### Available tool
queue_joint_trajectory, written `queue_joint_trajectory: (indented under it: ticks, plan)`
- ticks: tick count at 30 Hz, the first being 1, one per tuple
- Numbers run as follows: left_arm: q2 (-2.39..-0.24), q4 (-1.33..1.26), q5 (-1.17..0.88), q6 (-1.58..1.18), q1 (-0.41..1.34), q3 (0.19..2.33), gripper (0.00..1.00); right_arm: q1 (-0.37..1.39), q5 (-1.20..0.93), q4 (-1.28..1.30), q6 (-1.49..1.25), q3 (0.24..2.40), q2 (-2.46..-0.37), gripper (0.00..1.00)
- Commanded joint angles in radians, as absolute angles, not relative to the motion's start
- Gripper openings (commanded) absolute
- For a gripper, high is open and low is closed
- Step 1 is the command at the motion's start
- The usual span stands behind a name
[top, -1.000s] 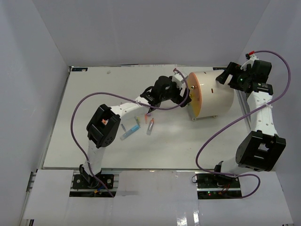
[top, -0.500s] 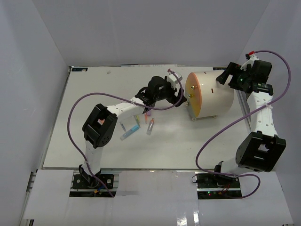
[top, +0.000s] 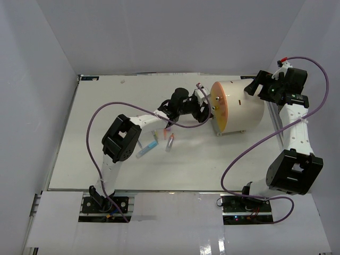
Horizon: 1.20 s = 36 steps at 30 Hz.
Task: Sort the stationery into containers
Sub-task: Open the drawer in the storage box.
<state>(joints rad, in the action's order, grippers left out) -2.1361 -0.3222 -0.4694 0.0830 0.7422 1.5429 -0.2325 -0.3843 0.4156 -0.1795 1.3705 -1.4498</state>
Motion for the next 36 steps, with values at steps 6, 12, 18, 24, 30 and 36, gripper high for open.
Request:
queue_joint_trajectory:
  ticks: [6, 12, 18, 24, 30, 36]
  plan:
    - [-2.180, -0.350, -0.548, 0.107, 0.738, 1.646, 0.74, -0.224, -0.414, 0.411, -0.179, 1.379, -1.408, 0.90]
    - [-2.218, -0.345, -0.558, 0.103, 0.738, 1.703, 0.68, -0.225, -0.414, 0.408, -0.179, 1.373, -1.405, 0.90]
    - [-2.244, -0.348, -0.583, 0.103, 0.738, 1.720, 0.62, -0.224, -0.413, 0.408, -0.176, 1.371, -1.402, 0.90]
    - [-2.252, -0.365, -0.603, 0.107, 0.736, 1.726, 0.52, -0.225, -0.416, 0.405, -0.176, 1.367, -1.402, 0.90]
    - [-2.237, -0.391, -0.618, 0.115, 0.738, 1.709, 0.47, -0.224, -0.416, 0.400, -0.173, 1.359, -1.404, 0.90]
    - [-2.224, -0.397, -0.630, 0.137, 0.736, 1.704, 0.47, -0.224, -0.419, 0.399, -0.175, 1.359, -1.402, 0.90]
